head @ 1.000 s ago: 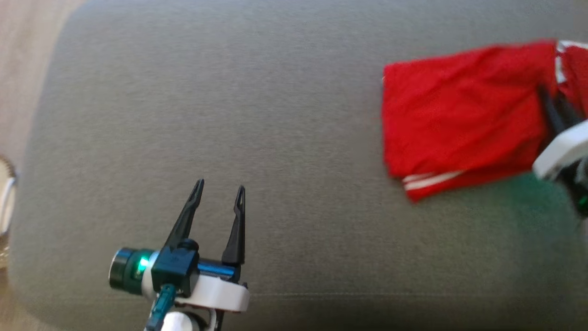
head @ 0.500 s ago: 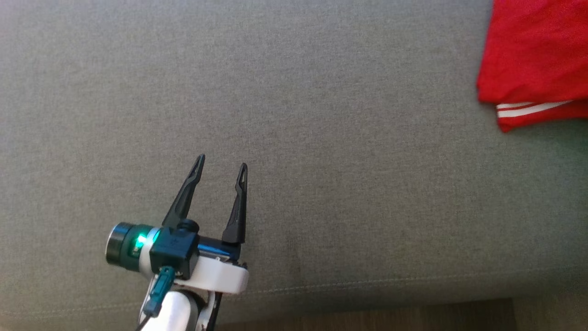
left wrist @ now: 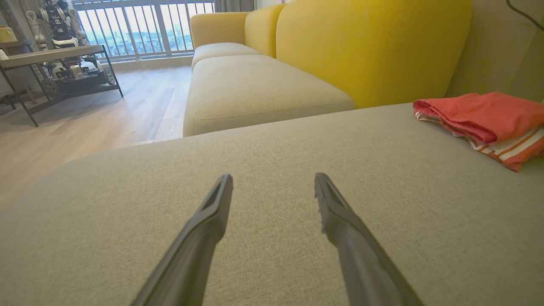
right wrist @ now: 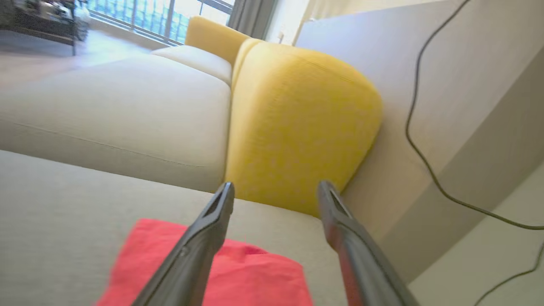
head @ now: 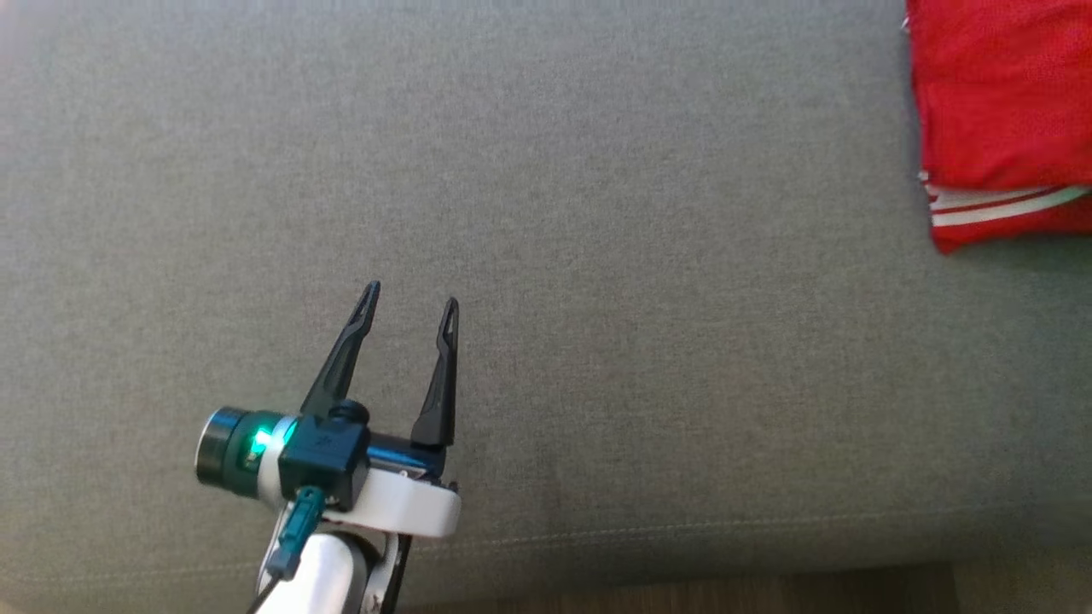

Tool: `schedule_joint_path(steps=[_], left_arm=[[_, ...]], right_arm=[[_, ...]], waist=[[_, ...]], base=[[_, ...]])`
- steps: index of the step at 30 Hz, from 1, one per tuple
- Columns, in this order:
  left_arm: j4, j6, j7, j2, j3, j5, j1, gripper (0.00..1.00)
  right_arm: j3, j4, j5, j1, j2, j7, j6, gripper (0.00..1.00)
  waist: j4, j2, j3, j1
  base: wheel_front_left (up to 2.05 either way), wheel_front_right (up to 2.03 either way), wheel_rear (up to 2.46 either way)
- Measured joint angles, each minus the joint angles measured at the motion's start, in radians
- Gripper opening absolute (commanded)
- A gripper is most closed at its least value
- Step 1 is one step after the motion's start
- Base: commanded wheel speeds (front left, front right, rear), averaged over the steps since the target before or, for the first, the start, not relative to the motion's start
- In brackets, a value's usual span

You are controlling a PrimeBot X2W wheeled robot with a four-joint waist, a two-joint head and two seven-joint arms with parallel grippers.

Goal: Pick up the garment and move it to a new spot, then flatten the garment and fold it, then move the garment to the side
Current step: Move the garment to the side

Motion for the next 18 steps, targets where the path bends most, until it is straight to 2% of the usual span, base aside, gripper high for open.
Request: schedule_joint_path(steps=[4,7,13,18], left_arm=[[0.000,0.010,0.000,-0.002,0.009,-0.026,0.012,1.00],[0.000,0.020,0.000,-0.008,0.033,-0.060,0.033,1.00],[-0.022,0.026,-0.001,-0.021,0.084,-0.147,0.074,1.00],[-0.029,0.032,-0.001,-0.024,0.106,-0.150,0.114,1.00]], right_arm=[[0.060,-0.071,-0.002,0.115,0.143,-0.046,0.000,1.00],[0.117,-0.100,0.038,0.204,0.206,-0.080,0.000,1.00],[0.248,-0.147,0.143,0.320,0.248,-0.135,0.000,1.00],[0.307,-0.180,0.213,0.431,0.264,-0.154,0.000,1.00]], waist=[[-0.007,0.0000,-0.041,0.0000],[-0.014,0.0000,-0.077,-0.0001],[-0.028,0.0000,-0.158,-0.0001],[-0.038,0.0000,-0.225,-0.0001]], base=[[0.00,0.00,0.00],[0.00,0.00,0.00],[0.00,0.00,0.00],[0.00,0.00,0.00]])
